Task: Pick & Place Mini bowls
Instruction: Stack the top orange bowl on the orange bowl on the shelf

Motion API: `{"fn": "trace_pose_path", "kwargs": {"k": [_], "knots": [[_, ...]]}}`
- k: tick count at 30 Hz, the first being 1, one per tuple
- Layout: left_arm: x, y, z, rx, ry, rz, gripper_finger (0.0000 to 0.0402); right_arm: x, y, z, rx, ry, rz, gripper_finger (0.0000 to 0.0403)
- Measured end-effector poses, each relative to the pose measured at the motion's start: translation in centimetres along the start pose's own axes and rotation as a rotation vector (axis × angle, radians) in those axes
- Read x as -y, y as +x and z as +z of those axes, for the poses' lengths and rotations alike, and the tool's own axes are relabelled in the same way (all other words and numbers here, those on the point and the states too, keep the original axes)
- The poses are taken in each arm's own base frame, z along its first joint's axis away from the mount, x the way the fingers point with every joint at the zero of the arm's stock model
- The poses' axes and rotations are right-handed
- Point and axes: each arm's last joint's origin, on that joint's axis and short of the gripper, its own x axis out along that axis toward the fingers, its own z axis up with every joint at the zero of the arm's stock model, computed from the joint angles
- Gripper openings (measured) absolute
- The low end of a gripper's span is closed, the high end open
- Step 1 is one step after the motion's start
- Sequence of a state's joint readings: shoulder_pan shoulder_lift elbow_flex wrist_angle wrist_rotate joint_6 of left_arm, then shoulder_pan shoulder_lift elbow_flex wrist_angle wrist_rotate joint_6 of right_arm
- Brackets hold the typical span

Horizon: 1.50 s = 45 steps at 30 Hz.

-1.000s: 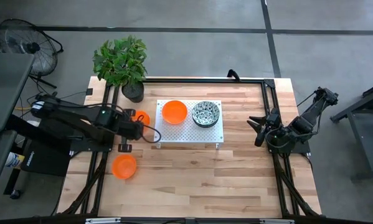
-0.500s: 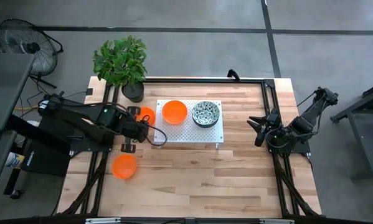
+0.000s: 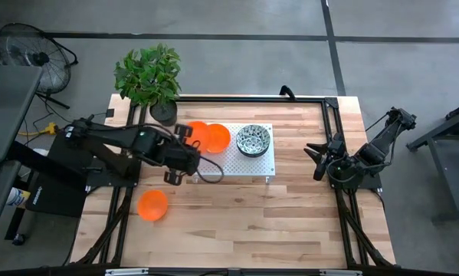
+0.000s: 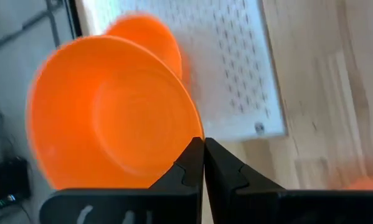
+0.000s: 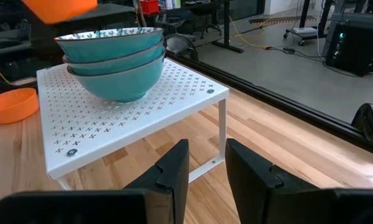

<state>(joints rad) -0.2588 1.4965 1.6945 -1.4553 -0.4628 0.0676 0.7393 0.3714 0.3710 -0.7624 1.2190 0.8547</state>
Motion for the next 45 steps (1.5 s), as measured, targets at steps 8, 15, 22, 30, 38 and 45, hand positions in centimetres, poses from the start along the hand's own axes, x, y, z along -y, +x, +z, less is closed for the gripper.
{"fn": "trace_pose_path", "kwargs": {"k": [8, 15, 22, 30, 38, 45], "knots": [[-2.3, 3.0, 1.8, -0.03, 0.049, -0.011, 0.0, 0.0, 0.0, 0.0, 0.0, -0.001, 0.0, 0.0094], [-4.5, 4.6, 2.4, 0.013, 0.057, -0.015, 0.0, 0.0, 0.0, 0.0, 0.0, -0.002, -0.001, 0.0094], [-5.2, 5.0, 2.3, 0.037, 0.044, -0.072, 0.0, 0.0, 0.0, 0.0, 0.0, -0.002, 0.0, 0.0094], [-4.6, 6.5, 3.1, 0.012, 0.063, -0.126, 0.0, 0.0, 0.0, 0.0, -0.001, -0.003, 0.0, 0.0094], [-3.8, 8.5, 3.5, -0.067, 0.104, -0.173, 0.0, 0.0, 0.0, 0.0, -0.003, -0.006, 0.001, 0.0094], [-3.8, 9.0, 3.9, -0.059, 0.104, -0.177, 0.0002, 0.0, 0.0, 0.0, -0.009, -0.005, 0.006, 0.0094]]}}
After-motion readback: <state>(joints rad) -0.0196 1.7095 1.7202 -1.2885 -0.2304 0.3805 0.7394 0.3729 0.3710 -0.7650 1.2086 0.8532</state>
